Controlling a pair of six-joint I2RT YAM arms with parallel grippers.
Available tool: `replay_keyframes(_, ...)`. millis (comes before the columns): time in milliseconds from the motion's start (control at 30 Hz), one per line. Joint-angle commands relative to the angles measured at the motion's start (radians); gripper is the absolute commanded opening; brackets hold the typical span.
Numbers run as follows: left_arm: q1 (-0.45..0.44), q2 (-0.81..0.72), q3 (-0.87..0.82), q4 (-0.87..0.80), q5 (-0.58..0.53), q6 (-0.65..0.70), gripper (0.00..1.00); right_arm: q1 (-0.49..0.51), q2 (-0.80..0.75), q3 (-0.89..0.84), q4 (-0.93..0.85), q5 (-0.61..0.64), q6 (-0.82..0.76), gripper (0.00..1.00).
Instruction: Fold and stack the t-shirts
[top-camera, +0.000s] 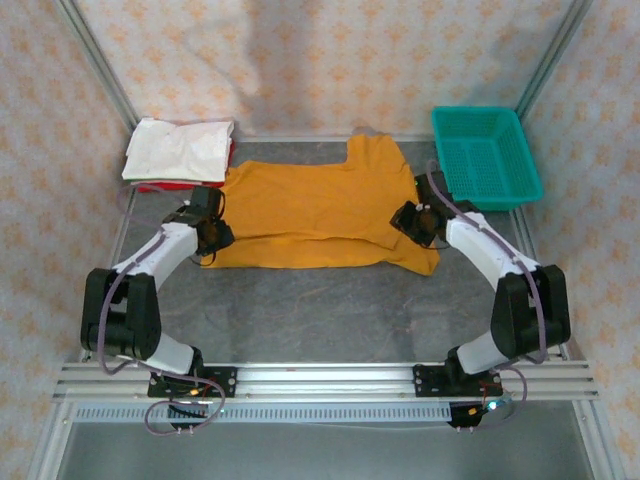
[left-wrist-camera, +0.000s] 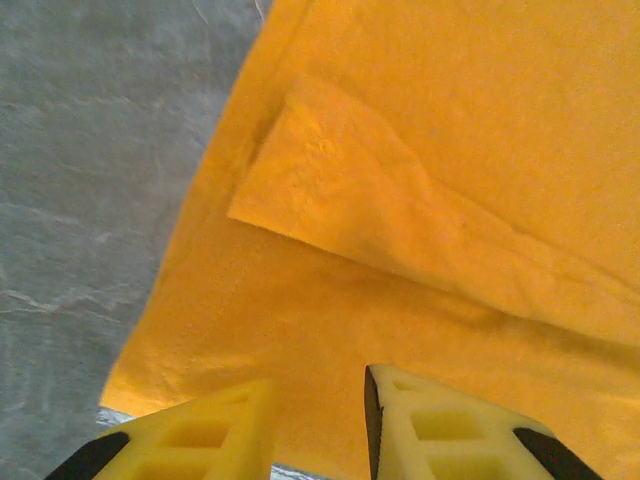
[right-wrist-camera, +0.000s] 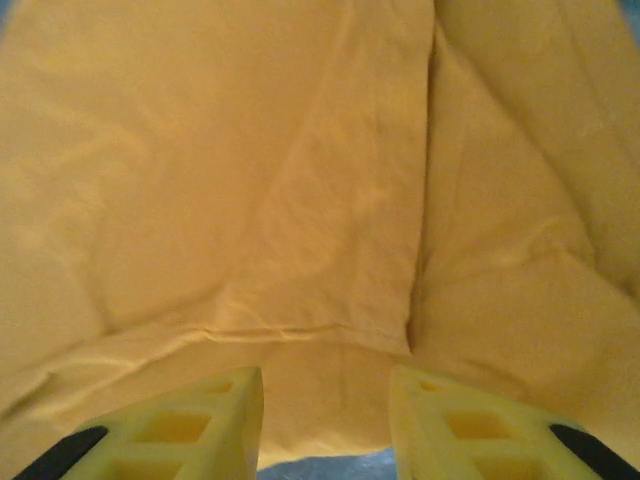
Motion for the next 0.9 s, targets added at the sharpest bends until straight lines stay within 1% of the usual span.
replay_keyframes(0,-0.012,0.044,-0.004,0.063,0.021,0.006,0.29,0.011,0.051,-0.009,0.039,0.001,-0.002,0.38)
replay_keyframes(200,-0.014,0.106,-0.044,0.111,0.009,0.006,0.29,0.011,0.148,-0.006,0.100,-0.002,0.007,0.40)
replay_keyframes(367,-0.014,0.155,-0.049,0.134,0.019,0.001,0.29,0.011,0.211,0.011,0.137,0.002,0.028,0.40)
replay_keyframes(500,-0.015,0.165,-0.050,0.138,0.017,0.001,0.29,0.011,0.244,0.014,0.149,-0.001,0.040,0.37)
replay_keyframes(567,-0.014,0.165,-0.048,0.132,0.014,0.005,0.29,0.011,0.244,-0.002,0.178,-0.004,0.048,0.31)
replay_keyframes(667,-0.014,0.160,-0.043,0.122,0.008,0.007,0.29,0.011,0.241,-0.006,0.193,0.000,0.050,0.15)
replay_keyframes(800,-0.014,0.153,-0.049,0.120,-0.002,0.002,0.29,0.011,0.239,0.019,0.190,0.016,0.050,0.02)
replay_keyframes(867,-0.014,0.145,-0.053,0.119,-0.016,-0.003,0.29,0.011,0.246,0.047,0.179,0.028,0.045,0.00)
